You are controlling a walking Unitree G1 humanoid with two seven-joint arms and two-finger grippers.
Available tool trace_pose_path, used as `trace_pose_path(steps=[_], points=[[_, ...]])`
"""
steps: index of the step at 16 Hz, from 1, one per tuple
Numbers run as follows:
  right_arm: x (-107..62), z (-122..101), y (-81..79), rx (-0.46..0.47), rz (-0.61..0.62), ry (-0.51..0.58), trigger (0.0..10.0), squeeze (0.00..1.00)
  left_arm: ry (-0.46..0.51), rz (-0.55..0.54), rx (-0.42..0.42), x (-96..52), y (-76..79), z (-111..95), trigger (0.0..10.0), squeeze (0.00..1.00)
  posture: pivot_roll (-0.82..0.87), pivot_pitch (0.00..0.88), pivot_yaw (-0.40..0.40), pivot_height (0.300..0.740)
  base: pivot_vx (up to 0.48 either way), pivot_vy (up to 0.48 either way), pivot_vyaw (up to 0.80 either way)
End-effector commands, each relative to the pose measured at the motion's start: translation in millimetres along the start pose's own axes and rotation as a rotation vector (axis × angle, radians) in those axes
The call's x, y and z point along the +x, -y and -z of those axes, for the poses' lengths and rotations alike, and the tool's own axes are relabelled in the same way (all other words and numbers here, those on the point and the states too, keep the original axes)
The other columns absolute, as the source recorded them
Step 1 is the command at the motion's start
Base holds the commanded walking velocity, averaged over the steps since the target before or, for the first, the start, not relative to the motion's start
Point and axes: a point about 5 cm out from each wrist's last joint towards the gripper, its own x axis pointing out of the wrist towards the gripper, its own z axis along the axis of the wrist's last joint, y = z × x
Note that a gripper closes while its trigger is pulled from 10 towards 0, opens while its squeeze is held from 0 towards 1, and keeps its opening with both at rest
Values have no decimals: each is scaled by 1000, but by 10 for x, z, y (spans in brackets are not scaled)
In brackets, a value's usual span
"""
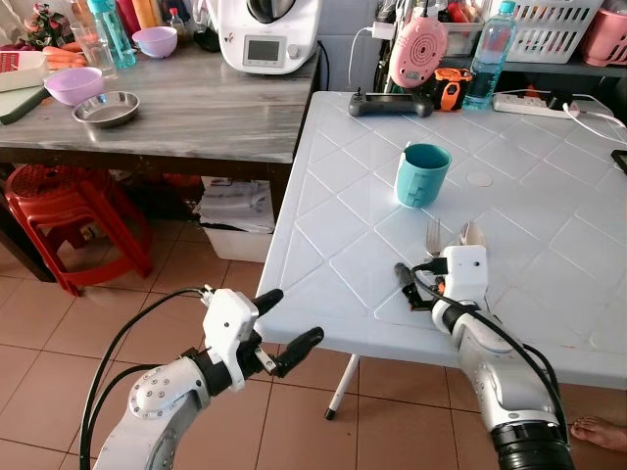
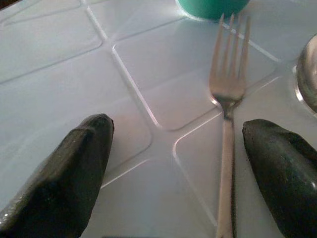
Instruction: Setting the table
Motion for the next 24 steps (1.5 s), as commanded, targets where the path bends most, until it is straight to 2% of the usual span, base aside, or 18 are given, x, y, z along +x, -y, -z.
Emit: trace_pose_path(steps=[1, 2, 3, 6, 7, 8, 9, 10, 12, 16, 18, 19, 22, 23, 24], points=[[-11, 110, -42, 8, -24, -42, 4902, 0, 17, -5, 15, -6, -20, -66, 10000, 0, -21, 72, 18, 740, 0, 0, 0], [-8, 124, -46, 22, -29, -49, 3098, 0, 15, 2, 16, -3, -14, -65, 10000, 0, -21, 72, 18, 740, 0, 0, 0], [-1, 140, -47, 41, -32, -59, 1804, 0, 12, 13, 16, 1, -8, -62, 10000, 0, -18, 69, 16, 740, 0, 0, 0], [15, 117, 3, 54, 10, -78, 2431, 0, 7, 26, 13, -2, -22, -72, 10000, 0, -17, 70, 10, 740, 0, 0, 0], [12, 95, 42, 58, 42, -78, 4627, 0, 9, 48, 16, 4, -3, -83, 10000, 0, -17, 70, 9, 740, 0, 0, 0], [-1, 48, 55, 59, 58, -53, 4902, 0, 8, 74, 11, 13, 33, -88, 10000, 0, -19, 70, 9, 740, 0, 0, 0], [-15, 6, 74, 53, 75, -31, 8902, 0, 10, 85, 9, 19, 53, -91, 10000, 0, -22, 68, 11, 740, 0, 0, 0], [-45, -71, 121, 48, 118, 15, 10000, 0, 11, 88, 12, 29, 68, -87, 10000, 0, -27, 67, 14, 740, 0, 0, 0], [-69, -114, 163, 56, 172, 40, 10000, 0, 11, 91, 11, 38, 67, -87, 10000, 0, -28, 65, 15, 740, 0, 0, 0], [-76, -67, 146, 74, 174, 10, 10000, 0, 2, 94, 10, 36, 78, -70, 10000, 0, -27, 63, 15, 740, 0, 0, 0], [-44, -40, 148, 78, 152, -6, 10000, 0, 1, 92, 5, 38, 85, -66, 10000, 0, -25, 65, 17, 740, 0, 0, 0], [-26, -41, 141, 75, 141, -10, 9451, 0, 1, 93, 3, 39, 88, -65, 10000, 0, -25, 65, 17, 740, 0, 0, 0], [40, -9, 105, 66, 93, -47, 10000, 0, -7, 109, -4, 42, 97, -59, 10000, 0, -20, 66, 18, 740, 0, 0, 0], [48, 18, 103, 75, 89, -69, 9412, 0, -7, 109, -3, 45, 98, -62, 10000, 0, -19, 67, 18, 740, 0, 0, 0], [48, 28, 105, 80, 90, -72, 2667, 0, -7, 110, -4, 44, 100, -62, 10000, 0, -18, 68, 18, 740, 0, 0, 0]])
